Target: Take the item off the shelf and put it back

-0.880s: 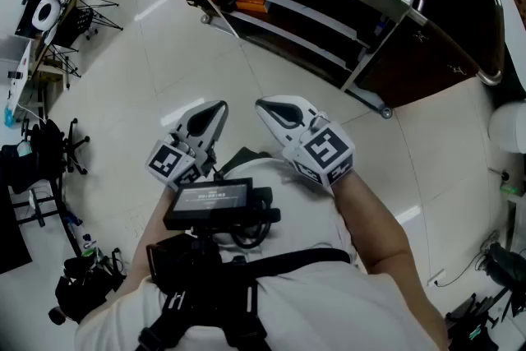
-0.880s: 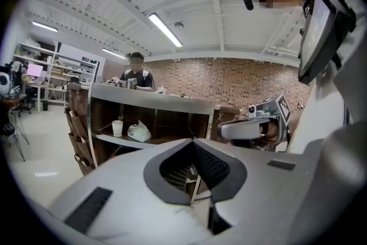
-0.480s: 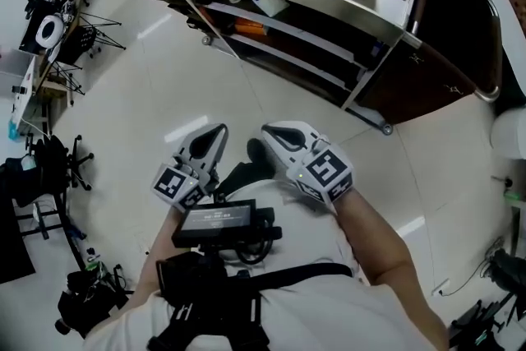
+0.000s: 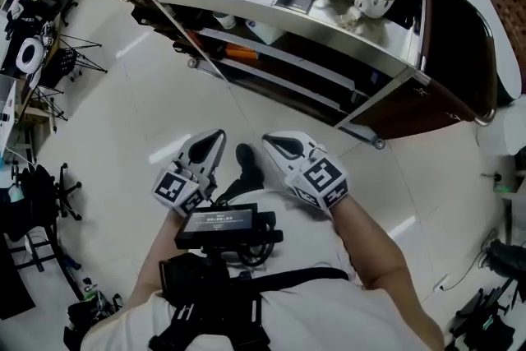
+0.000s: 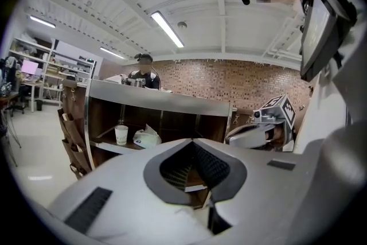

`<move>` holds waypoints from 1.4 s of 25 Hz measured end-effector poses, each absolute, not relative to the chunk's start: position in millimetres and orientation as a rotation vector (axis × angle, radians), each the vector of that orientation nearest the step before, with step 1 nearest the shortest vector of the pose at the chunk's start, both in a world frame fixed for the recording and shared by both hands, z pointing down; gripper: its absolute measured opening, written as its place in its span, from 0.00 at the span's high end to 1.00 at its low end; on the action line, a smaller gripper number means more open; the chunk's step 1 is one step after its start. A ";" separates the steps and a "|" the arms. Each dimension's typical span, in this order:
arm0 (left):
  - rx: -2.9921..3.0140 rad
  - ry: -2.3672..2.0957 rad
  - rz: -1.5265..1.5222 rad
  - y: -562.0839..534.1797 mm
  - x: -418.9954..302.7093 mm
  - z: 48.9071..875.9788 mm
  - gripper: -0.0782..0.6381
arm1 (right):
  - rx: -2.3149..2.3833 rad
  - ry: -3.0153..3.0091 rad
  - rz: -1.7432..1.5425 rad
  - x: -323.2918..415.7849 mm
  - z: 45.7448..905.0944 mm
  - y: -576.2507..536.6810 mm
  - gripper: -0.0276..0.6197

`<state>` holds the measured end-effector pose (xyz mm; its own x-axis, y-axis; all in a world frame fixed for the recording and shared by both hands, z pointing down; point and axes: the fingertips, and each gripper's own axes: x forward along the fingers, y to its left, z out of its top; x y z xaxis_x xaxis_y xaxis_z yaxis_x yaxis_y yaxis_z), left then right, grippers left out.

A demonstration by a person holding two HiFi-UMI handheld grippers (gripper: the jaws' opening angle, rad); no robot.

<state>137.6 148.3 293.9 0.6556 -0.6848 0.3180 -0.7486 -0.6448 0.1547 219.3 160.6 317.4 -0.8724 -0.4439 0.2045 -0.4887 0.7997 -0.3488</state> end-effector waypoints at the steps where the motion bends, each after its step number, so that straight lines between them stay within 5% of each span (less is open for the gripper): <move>1: 2.610 -1.134 0.334 138.0 132.7 294.1 0.89 | 0.760 -2.856 0.598 213.9 318.4 151.0 0.95; 22: 2.668 -0.995 0.280 -5.7 -18.0 292.3 0.89 | 1.065 -2.679 0.595 106.8 312.9 -8.4 0.95; 35: 2.660 -1.036 0.265 -27.0 -24.5 286.4 0.89 | 0.976 -2.735 0.524 81.8 311.7 -27.0 0.95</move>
<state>-24.5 -27.0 286.4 0.7271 -0.6327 0.2663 -0.6829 -0.7064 0.1861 81.8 -27.0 311.7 -0.7651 -0.5740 0.2919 -0.6412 0.7208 -0.2633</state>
